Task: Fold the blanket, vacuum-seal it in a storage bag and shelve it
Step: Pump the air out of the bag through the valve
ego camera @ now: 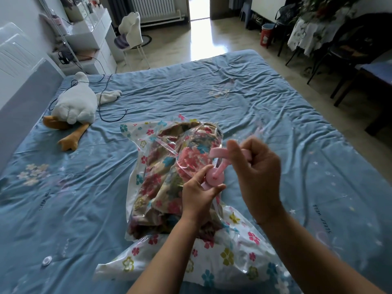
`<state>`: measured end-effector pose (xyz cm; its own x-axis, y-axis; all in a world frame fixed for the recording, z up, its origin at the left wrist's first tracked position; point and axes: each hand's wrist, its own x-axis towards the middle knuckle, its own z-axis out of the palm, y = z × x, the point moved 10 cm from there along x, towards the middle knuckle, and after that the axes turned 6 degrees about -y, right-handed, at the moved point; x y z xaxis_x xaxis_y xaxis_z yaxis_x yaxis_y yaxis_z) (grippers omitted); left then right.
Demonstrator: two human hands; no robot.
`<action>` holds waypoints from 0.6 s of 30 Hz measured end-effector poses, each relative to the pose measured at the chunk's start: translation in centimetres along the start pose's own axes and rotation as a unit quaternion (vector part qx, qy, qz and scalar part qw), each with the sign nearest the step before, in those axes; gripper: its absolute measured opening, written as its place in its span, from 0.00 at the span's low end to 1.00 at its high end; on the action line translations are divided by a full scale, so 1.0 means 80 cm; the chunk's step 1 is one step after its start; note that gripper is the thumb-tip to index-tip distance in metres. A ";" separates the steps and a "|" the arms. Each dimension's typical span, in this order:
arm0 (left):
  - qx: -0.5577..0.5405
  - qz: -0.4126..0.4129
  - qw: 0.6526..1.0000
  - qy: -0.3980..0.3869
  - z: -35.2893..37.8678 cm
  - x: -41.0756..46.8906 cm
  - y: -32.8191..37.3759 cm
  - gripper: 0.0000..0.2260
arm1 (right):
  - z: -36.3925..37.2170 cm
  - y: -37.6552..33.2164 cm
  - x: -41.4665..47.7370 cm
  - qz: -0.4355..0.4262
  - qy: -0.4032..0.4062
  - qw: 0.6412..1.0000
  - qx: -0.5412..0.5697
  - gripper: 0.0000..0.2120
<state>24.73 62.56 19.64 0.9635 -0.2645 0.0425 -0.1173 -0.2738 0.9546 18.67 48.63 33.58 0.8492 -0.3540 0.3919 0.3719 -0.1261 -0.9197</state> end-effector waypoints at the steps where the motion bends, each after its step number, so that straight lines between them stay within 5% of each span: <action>1: 0.002 -0.001 1.000 0.001 0.001 -0.001 -0.001 0.30 | 0.002 0.025 -0.005 0.030 -0.011 0.998 -0.045 0.22; 5: -0.003 0.000 1.000 -0.004 0.004 -0.005 0.002 0.20 | 0.004 0.121 -0.021 0.190 -0.091 0.959 -0.190 0.25; 12: 0.011 -0.001 1.000 -0.001 -0.001 0.000 -0.004 0.30 | -0.009 -0.023 0.002 -0.044 -0.001 0.999 -0.007 0.21; 18: 0.006 0.005 1.000 -0.008 0.009 -0.008 0.000 0.22 | -0.002 0.119 -0.028 0.168 -0.078 0.971 -0.151 0.29</action>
<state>23.99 62.09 19.39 0.9582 -0.2823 0.0463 -0.1289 -0.2818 0.9508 20.24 48.09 23.94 0.9585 -0.2814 0.0454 -0.0436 -0.3021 -0.9523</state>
